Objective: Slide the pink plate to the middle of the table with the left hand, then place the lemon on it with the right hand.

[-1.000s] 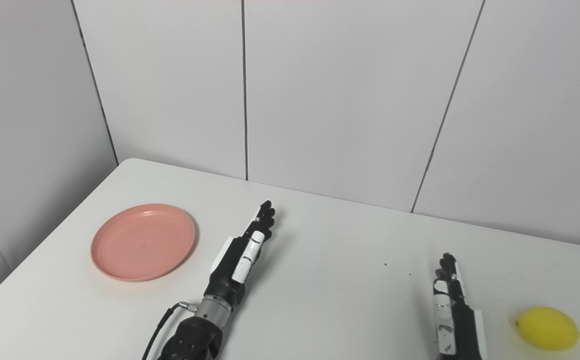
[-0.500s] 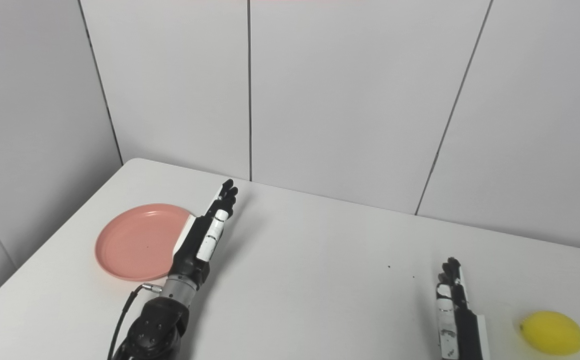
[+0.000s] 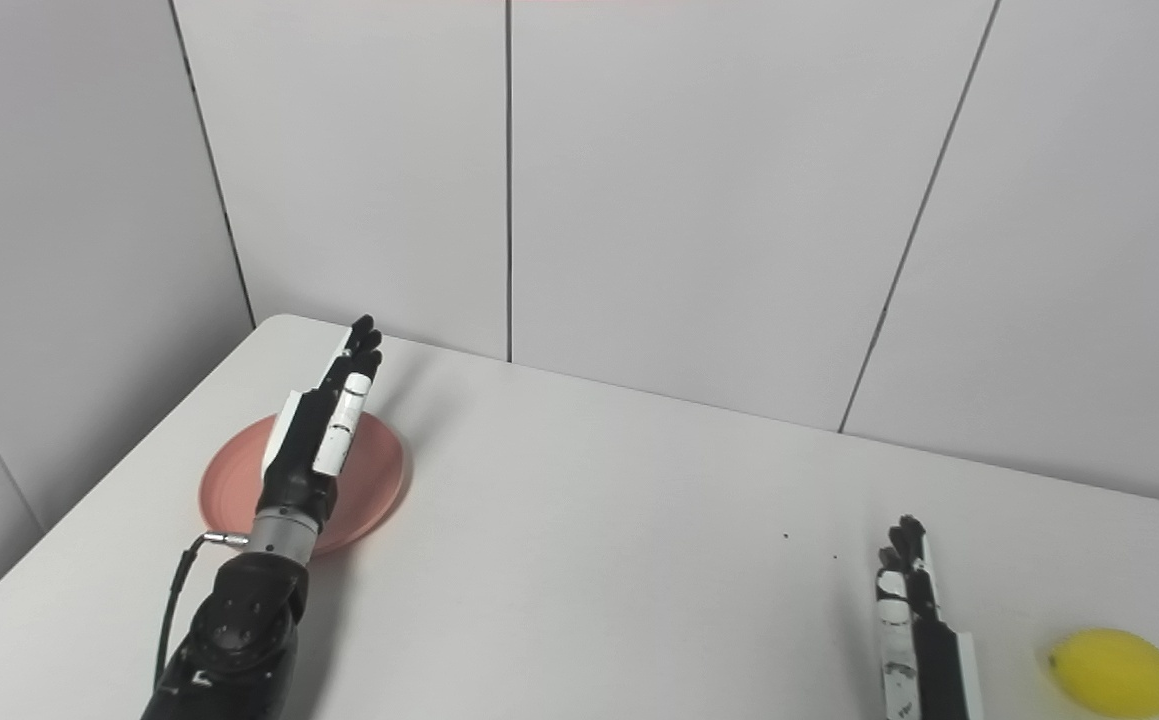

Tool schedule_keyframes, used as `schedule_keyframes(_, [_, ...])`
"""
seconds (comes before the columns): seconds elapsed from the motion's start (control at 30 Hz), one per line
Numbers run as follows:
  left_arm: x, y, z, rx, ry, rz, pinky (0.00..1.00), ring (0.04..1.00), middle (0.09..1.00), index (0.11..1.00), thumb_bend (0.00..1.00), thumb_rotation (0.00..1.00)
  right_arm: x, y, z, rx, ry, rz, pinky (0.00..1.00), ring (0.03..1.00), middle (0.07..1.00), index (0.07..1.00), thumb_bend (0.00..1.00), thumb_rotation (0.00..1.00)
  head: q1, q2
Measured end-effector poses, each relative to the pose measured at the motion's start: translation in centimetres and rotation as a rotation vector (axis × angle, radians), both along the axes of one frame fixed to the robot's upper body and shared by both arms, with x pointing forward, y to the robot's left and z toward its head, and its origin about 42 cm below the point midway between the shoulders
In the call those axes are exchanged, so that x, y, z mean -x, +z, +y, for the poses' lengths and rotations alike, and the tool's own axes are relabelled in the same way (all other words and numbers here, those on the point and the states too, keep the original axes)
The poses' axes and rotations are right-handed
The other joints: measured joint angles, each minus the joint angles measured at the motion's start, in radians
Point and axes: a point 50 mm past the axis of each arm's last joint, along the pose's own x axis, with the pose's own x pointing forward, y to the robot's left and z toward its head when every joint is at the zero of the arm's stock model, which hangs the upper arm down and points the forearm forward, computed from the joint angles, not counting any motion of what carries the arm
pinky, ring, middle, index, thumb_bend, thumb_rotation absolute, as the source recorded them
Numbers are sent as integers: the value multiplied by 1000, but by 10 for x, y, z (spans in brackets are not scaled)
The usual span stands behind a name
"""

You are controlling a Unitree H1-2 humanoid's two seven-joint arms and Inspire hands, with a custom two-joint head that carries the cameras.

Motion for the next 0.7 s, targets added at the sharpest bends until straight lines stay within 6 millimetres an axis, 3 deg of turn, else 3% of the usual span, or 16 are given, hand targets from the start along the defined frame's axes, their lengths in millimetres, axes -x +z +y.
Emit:
schedule_keyframes(0.2, [0,3,27,-26,63,5,1000,926,940,923,679,1000,2,1,1,0,-1,1,1000,976,979,983,398,1000,9,-12])
schedule_keyframes(0.37, [-2,-2,48,-25,136,26,930,895,916,915,665,1000,2,3,0,-3,-3,6,1000,983,983,988,378,1000,29,-23])
schedule_keyframes(0.7, [1,-9,76,-8,218,34,937,910,909,902,634,1000,3,6,0,-4,-1,12,1000,986,992,996,358,1000,63,-37])
